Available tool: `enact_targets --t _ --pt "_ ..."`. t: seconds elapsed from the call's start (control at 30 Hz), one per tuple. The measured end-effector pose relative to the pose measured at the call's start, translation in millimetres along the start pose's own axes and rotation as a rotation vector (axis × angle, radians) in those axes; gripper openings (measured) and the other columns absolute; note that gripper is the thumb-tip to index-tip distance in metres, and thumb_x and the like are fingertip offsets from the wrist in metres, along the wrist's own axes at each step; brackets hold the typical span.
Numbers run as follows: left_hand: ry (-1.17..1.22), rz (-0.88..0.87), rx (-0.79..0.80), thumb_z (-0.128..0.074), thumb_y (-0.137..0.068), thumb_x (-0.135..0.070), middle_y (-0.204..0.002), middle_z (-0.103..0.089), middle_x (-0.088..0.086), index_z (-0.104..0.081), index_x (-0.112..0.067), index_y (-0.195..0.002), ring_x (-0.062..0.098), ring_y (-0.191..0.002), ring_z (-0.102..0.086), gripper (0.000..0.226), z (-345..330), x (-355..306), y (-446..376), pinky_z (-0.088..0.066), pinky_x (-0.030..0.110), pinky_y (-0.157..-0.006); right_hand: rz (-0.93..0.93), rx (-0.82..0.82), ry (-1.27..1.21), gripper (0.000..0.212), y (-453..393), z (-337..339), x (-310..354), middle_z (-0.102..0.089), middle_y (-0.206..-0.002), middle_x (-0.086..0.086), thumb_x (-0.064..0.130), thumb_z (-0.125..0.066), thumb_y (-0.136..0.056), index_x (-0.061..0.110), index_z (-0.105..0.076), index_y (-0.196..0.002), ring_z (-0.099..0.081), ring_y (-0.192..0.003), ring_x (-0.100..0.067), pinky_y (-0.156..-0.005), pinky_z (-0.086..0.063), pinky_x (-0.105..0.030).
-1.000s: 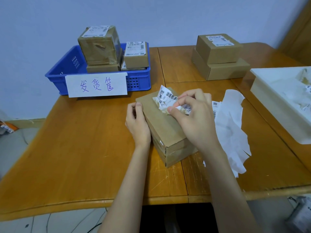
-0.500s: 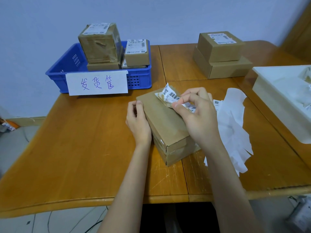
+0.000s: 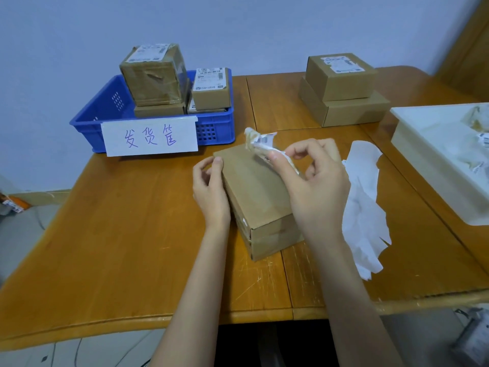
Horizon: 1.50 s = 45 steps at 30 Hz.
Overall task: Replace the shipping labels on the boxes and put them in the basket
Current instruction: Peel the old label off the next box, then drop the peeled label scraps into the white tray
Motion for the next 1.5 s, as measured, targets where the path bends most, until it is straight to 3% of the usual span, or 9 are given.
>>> enact_targets --t 0.17,0.3,0.4,0.53,0.7,0.83,1.03,1.27,1.5 --pt "-0.304 -0.456 -0.24 -0.069 -0.083 -0.033 -0.082 -0.059 -0.002 -0.054 -0.018 -0.079 0.012 -0.077 -0.053 0.022 5 -85 15 -0.047 0.041 -0.081 -0.016 -0.182 0.072 0.028 -8 20 -4 -0.057 -0.086 0.011 0.05 -0.069 -0.084 0.024 -0.062 -0.088 -0.05 -0.06 -0.01 -0.054 -0.039 -0.023" --pt "-0.34 -0.246 0.319 -0.048 -0.092 -0.06 -0.056 -0.065 -0.004 -0.066 -0.017 -0.054 0.016 -0.061 -0.061 0.06 -60 -127 42 -0.049 0.037 -0.074 0.027 -0.249 0.057 0.024 -16 30 1 -0.053 -0.084 0.011 0.042 -0.07 -0.085 0.021 -0.058 -0.087 -0.052 -0.065 -0.011 -0.07 -0.048 -0.038" --pt "-0.521 -0.134 0.627 -0.057 -0.088 -0.057 -0.068 -0.073 0.001 -0.074 -0.016 -0.071 0.021 -0.071 -0.072 0.048 -104 -125 70 -0.058 0.041 -0.081 0.051 -0.204 -0.052 0.018 -21 35 1 -0.058 -0.083 0.008 0.034 -0.064 -0.083 0.018 -0.057 -0.089 -0.054 -0.076 -0.012 -0.075 -0.048 -0.047" --pt "-0.231 0.055 0.73 -0.061 -0.093 -0.022 -0.076 -0.069 0.018 -0.068 0.009 -0.09 0.024 -0.073 -0.069 0.031 -138 -111 91 -0.054 0.03 -0.069 -0.006 -0.152 -0.091 0.02 -28 50 -13 -0.059 -0.083 0.012 0.035 -0.063 -0.078 0.026 -0.053 -0.093 -0.058 -0.084 -0.014 -0.079 -0.05 -0.046" --pt "-0.141 0.181 0.738 -0.053 -0.093 -0.002 -0.051 -0.058 -0.003 -0.06 -0.009 -0.068 0.012 -0.048 -0.058 0.027 -190 -85 122 -0.044 0.016 -0.045 -0.064 -0.145 0.042 0.025 -40 95 -44 -0.06 -0.083 0.016 0.03 -0.065 -0.072 0.024 -0.055 -0.094 -0.06 -0.085 -0.008 -0.089 -0.049 -0.047" --pt "-0.104 0.246 0.778 -0.051 -0.093 0.002 -0.066 -0.062 0.006 -0.058 -0.009 -0.067 0.015 -0.056 -0.062 0.03 -238 -68 159 -0.046 0.017 -0.046 -0.217 -0.127 0.044 0.025 -45 146 -84 -0.062 -0.087 0.021 0.028 -0.068 -0.072 0.028 -0.058 -0.095 -0.059 -0.085 0.004 -0.091 -0.05 -0.041" --pt "-0.148 0.195 0.781 -0.062 -0.091 -0.01 -0.083 -0.063 0.016 -0.065 -0.004 -0.078 0.033 -0.08 -0.063 0.014 -292 -49 186 -0.054 0.053 -0.08 -0.288 -0.007 -0.027 0.033 -50 205 -106 -0.06 -0.11 0.009 0.013 -0.076 -0.078 0.022 -0.06 -0.105 -0.055 -0.101 0.003 -0.084 -0.044 -0.01" --pt "-0.23 0.178 0.877 -0.06 -0.095 -0.011 -0.069 -0.06 0.007 -0.065 -0.007 -0.083 0.019 -0.065 -0.056 0.014 -326 -50 199 -0.044 0.023 -0.051 -0.417 -0.157 -0.117 0.041 -54 252 -125 -0.055 -0.121 0.013 0.033 -0.079 -0.078 0.03 -0.057 -0.112 -0.05 -0.115 0.001 -0.093 -0.039 -0.017" --pt "-0.301 0.201 1.046 -0.072 -0.084 -0.048 -0.093 -0.069 -0.008 -0.067 -0.021 -0.113 0.008 -0.092 -0.066 0.04 -355 -55 221 -0.048 0.031 -0.088 -0.595 -0.342 0.032 0.013 -76 288 -171 -0.066 -0.087 0.004 0.013 -0.065 -0.089 0.026 -0.064 -0.087 -0.064 -0.082 -0.011 -0.057 -0.041 -0.01"
Point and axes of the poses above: each hand's wrist, its own y-axis away from the middle knuckle, its own z-axis out of the back of the hand, x = y × z, the point moved 8 cm from there along -y, towards the middle knuckle
